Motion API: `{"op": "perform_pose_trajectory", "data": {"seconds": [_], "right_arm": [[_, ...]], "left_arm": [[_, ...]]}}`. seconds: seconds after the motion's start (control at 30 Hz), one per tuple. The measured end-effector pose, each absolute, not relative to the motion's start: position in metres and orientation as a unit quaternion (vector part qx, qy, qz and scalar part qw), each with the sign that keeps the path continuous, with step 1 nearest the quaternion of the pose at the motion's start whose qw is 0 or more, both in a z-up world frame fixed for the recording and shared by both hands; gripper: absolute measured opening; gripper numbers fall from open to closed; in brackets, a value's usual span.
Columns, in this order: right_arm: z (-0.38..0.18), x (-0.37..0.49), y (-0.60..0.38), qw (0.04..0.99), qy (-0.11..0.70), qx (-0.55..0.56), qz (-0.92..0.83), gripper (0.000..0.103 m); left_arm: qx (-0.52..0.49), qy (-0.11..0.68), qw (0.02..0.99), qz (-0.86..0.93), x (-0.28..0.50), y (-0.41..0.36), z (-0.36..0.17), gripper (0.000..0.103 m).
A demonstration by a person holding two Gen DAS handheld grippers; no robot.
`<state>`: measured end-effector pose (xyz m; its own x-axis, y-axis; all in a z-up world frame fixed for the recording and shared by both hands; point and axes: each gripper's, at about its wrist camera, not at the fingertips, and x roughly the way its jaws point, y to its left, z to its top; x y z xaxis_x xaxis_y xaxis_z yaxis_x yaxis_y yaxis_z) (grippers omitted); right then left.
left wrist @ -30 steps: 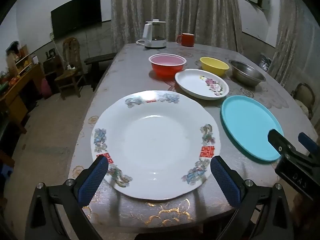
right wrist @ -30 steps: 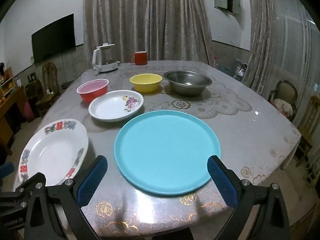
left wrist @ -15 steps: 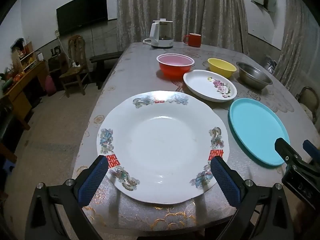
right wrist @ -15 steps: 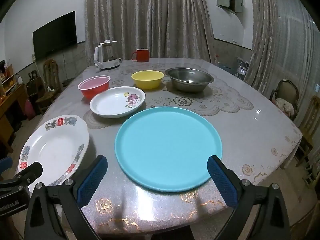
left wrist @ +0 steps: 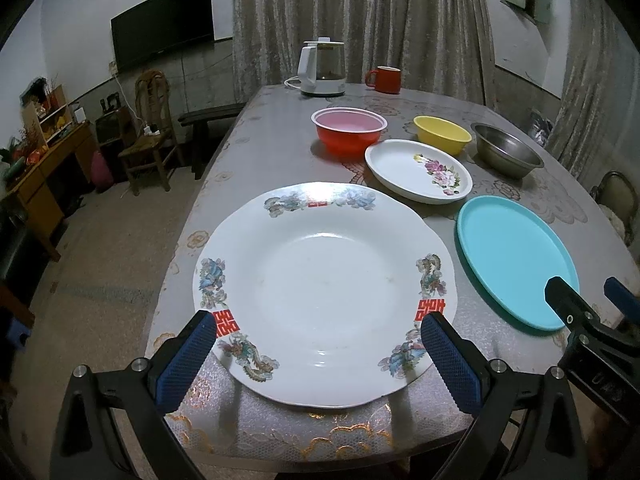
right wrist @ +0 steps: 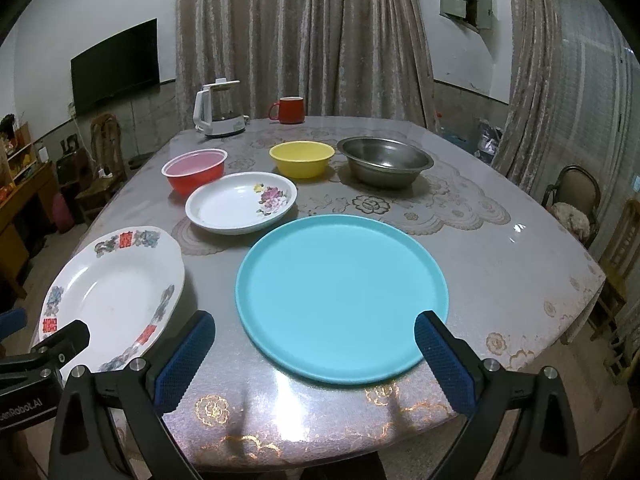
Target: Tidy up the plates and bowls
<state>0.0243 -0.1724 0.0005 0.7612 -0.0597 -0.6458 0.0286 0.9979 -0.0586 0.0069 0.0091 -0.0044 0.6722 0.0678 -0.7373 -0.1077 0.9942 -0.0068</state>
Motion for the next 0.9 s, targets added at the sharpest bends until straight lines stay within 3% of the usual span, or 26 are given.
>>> {"op": "perform_pose_trajectory", "data": {"seconds": [0.9], "right_arm": [[-0.0016,0.0241,-0.1775,0.936,0.35,-0.017,-0.025,0.101]], "left_arm": [[-0.025,0.406,0.912,0.041,0.0053,0.0071,-0.0043,0.103]]}}
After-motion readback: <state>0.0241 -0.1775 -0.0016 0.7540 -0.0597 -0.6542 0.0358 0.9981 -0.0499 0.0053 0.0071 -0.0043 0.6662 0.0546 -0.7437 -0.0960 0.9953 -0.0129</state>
